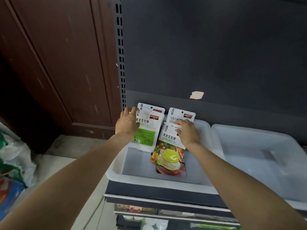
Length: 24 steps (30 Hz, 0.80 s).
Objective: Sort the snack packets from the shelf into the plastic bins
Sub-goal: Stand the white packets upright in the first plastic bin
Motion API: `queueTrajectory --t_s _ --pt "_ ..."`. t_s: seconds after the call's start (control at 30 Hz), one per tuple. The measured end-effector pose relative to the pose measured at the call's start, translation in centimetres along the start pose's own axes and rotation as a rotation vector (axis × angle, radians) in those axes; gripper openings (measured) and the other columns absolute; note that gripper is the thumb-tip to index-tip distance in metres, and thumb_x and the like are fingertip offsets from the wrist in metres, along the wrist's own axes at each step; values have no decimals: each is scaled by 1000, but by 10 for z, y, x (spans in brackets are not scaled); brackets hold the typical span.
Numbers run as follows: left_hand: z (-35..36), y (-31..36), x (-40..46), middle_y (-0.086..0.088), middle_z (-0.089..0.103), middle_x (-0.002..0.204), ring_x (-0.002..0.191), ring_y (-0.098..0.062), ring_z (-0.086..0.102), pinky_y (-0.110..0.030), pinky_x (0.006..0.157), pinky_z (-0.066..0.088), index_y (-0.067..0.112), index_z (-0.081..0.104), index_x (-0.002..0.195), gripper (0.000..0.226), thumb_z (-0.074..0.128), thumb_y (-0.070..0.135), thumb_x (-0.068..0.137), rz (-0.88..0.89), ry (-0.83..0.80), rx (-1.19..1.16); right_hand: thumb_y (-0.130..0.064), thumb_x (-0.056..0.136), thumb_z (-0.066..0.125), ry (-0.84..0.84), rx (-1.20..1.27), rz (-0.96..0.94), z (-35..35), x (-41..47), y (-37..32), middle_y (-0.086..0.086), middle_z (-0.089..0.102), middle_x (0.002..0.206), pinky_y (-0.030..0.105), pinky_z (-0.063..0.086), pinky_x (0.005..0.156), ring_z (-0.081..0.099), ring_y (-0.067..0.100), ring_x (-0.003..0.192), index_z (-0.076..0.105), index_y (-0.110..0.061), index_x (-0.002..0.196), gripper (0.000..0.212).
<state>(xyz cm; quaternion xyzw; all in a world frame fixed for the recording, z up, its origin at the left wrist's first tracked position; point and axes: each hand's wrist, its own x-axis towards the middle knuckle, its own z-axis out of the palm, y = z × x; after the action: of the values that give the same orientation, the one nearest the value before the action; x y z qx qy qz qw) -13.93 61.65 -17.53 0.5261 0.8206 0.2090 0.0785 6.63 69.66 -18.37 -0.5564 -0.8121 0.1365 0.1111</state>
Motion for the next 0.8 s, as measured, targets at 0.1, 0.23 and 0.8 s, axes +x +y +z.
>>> queueTrajectory --t_s 0.1,0.23,0.8 --pt "-3 8 -6 -8 51 125 118 -28 45 -40 87 44 16 46 129 40 58 18 90 122 32 25 -12 94 53 26 62 -17 -3 -8 -5 5 50 132 36 41 100 42 24 126 55 -17 129 35" --pt "-11 30 -19 -2 60 117 110 -25 54 -36 90 41 19 52 122 27 47 21 95 234 -35 41 -13 95 53 61 137 -22 -17 -26 -7 3 52 130 31 37 101 44 22 124 59 -16 124 30" --pt "10 233 -125 5 64 100 95 -20 60 -34 81 49 22 61 108 19 50 23 93 757 -376 -166 -17 92 55 204 58 292 -132 -192 138 10 61 113 38 49 87 59 26 102 64 -14 115 25"
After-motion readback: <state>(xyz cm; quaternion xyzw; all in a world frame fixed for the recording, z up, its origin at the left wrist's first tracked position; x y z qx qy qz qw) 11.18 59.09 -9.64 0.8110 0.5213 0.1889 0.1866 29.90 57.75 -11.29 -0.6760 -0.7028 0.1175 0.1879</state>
